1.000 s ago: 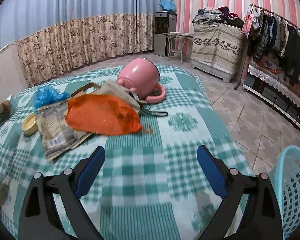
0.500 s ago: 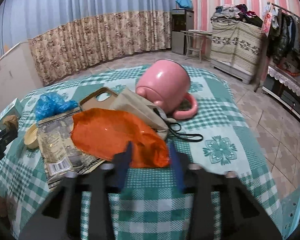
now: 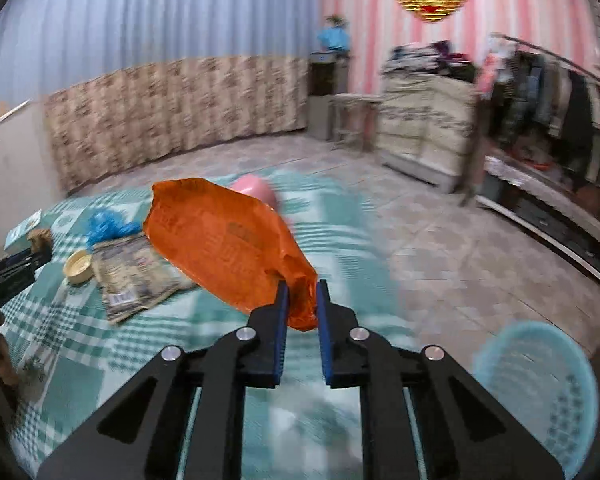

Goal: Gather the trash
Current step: 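Grasp the orange mesh bag with the right tool while the left tool holds the brown item, then carry the brown item and orange mesh bag with both tools over the basket, then open the left tool dropping the brown item while the right tool drops the mesh bag into the basket, then move both open tools back over the tablecloth toward the yellow bowl, then grasp the yellow round bowl by its rim with the left tool, then grasp the printed snack packet with the right tool while the left tool holds the bowl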

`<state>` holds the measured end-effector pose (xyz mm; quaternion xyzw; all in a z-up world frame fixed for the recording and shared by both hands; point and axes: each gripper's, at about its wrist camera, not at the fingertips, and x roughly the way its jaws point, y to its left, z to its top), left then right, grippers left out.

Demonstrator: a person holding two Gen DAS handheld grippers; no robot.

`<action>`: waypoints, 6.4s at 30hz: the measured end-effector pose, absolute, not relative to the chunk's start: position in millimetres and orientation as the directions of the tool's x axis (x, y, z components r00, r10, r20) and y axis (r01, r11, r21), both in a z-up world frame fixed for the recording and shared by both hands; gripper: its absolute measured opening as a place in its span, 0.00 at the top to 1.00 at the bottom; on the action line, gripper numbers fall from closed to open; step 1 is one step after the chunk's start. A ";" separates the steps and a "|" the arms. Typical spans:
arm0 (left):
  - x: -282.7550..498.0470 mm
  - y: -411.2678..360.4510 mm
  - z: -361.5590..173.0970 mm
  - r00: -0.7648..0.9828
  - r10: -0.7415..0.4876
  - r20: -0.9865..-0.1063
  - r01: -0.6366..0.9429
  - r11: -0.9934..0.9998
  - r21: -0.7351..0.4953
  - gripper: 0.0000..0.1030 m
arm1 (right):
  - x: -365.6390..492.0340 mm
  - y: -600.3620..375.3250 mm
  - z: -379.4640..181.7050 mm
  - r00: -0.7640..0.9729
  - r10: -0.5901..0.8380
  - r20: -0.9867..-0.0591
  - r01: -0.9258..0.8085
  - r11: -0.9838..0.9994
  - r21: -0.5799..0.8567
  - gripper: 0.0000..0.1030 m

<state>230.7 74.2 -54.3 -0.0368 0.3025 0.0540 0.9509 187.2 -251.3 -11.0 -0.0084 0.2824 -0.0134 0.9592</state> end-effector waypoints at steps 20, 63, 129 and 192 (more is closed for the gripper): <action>169.6 -165.8 31.1 0.823 -0.346 -0.449 0.364 0.930 -0.051 0.61 | 33.8 -454.7 -11.9 0.686 -0.478 -0.549 0.590 0.807 0.034 0.86; 179.4 -341.7 -12.6 0.706 -0.491 -0.510 0.593 0.804 0.046 0.11 | 53.1 -504.2 -65.7 0.543 -0.496 -0.678 0.697 0.716 0.034 0.86; 245.9 83.0 -73.4 0.762 0.023 -0.647 -0.029 1.000 0.001 0.05 | 214.8 -240.4 -65.9 0.774 -0.105 -0.624 0.114 0.993 -0.026 0.10; 204.7 3.6 11.3 0.813 -0.156 -0.561 0.154 0.987 -0.051 0.41 | 123.3 -262.2 4.8 0.812 0.071 -0.579 -0.020 0.995 0.095 0.96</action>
